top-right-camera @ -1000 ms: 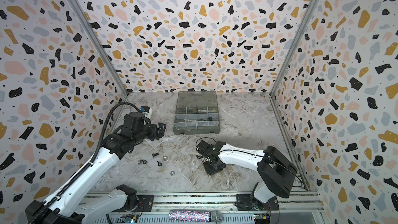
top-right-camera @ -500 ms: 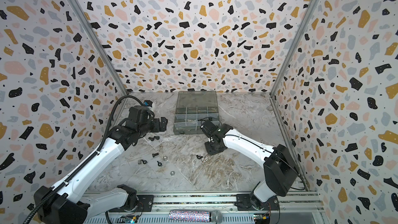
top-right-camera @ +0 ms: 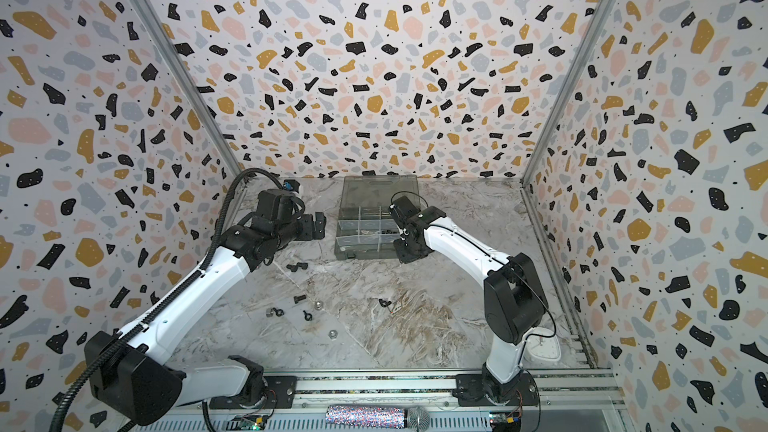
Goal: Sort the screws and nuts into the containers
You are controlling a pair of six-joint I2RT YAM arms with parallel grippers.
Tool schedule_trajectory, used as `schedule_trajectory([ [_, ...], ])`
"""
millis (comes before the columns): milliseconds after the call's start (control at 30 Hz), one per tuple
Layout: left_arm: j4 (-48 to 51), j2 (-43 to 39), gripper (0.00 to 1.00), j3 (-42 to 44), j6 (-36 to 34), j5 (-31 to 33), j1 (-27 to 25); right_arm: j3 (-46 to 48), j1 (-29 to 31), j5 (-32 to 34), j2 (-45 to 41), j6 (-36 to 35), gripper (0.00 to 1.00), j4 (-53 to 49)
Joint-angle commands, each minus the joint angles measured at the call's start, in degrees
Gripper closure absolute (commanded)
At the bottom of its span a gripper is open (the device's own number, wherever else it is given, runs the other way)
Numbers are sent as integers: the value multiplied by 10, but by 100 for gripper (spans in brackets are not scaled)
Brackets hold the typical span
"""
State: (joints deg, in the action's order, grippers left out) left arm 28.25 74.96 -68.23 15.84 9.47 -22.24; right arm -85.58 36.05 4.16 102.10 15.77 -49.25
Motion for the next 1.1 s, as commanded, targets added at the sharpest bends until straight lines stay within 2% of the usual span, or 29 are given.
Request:
schedule_trajectory([
  [0, -18, 17, 0, -24, -12, 9, -1, -35, -16, 5, 11, -26, 84, -3],
  [233, -27, 49, 0, -47, -13, 32, 0, -72, -47, -9, 66, -41, 84, 15],
  [733, -28, 109, 0, -89, -20, 37, 11, -166, -84, -35, 179, -67, 83, 15],
  [833, -27, 115, 0, -90, -18, 35, 13, -171, -86, -40, 185, -68, 81, 11],
  [900, -25, 116, 0, -92, -14, 34, 13, -175, -87, -45, 180, -69, 76, 4],
  [1067, -23, 109, 0, -85, -7, 32, 14, -160, -84, -53, 141, -65, 73, -5],
])
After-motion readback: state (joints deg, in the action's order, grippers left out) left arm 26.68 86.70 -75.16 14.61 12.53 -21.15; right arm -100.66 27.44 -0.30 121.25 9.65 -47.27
